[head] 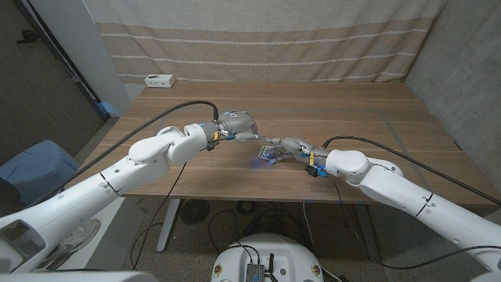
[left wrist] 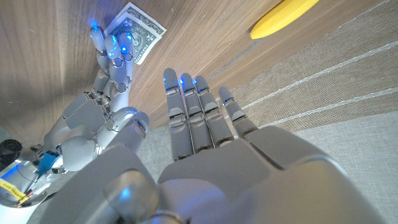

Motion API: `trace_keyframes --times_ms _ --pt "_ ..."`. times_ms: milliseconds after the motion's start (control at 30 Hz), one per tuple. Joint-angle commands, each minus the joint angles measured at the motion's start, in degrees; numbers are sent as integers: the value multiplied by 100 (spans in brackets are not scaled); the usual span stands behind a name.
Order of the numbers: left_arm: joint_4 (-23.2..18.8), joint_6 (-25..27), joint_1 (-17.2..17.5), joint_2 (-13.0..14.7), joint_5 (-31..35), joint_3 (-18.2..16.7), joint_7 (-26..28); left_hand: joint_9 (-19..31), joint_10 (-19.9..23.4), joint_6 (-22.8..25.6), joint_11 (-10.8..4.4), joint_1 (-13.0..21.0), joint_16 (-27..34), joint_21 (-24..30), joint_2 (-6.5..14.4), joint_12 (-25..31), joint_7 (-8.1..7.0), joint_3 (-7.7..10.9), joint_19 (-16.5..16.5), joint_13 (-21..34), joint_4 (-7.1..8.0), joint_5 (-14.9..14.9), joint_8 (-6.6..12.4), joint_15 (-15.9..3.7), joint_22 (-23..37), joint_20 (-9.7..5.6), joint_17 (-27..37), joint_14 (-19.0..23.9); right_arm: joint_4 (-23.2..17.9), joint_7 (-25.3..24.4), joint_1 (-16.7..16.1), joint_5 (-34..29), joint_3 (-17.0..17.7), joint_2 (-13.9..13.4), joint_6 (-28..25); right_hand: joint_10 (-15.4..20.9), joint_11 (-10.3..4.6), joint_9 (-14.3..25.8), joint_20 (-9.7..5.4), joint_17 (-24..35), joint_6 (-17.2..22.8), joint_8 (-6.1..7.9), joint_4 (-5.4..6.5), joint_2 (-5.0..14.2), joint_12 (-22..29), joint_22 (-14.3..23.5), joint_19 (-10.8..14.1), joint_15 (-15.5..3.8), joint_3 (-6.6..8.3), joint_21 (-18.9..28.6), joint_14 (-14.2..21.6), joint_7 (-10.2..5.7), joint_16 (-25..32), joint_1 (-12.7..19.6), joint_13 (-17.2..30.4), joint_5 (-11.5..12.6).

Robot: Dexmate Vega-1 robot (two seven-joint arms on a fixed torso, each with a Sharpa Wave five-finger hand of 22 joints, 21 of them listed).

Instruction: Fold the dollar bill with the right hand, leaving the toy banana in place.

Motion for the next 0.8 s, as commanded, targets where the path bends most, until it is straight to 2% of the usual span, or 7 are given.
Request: trace_keyframes --times_ms 33,167,400,800 --pt "335 -338 -186 -103 -123 120 -105 11 -32 -4 -18 43 -50 54 -33 -21 -31 14 45 17 -77 11 6 -62 18 -10 -2 -67 -36 -15 55 -32 -11 3 -56 26 14 23 32 3 -33 24 51 -20 34 21 13 11 3 -32 2 61 2 -65 21 35" --pt "573 -508 -376 -225 -131 317 -326 6 -122 -83 -50 29 -101 46 -43 -79 -52 11 33 5 -101 8 -33 -83 17 -13 -12 -158 -24 2 55 -17 1 -6 -30 26 8 23 34 1 -35 27 59 -21 37 21 12 10 -1 -38 6 59 2 -78 21 39" --pt "738 -556 -551 -339 41 526 -551 -9 -259 -190 -89 29 -187 30 -71 -172 -110 15 16 -18 -167 2 -83 -148 14 -35 -37 -336 3 34 51 17 21 -19 10 28 12 22 32 -3 -28 34 67 -23 40 21 15 6 -5 -45 8 55 -1 -94 21 45" --pt "924 -520 -749 -498 350 793 -805 -38 -564 -481 -117 -147 -272 -24 -154 -342 -176 -69 -58 -61 -156 -25 -165 -210 5 -55 -44 -744 54 88 46 55 49 -43 81 30 5 21 30 -11 -20 43 73 -29 46 22 25 16 -7 -54 18 59 -4 -110 21 53"
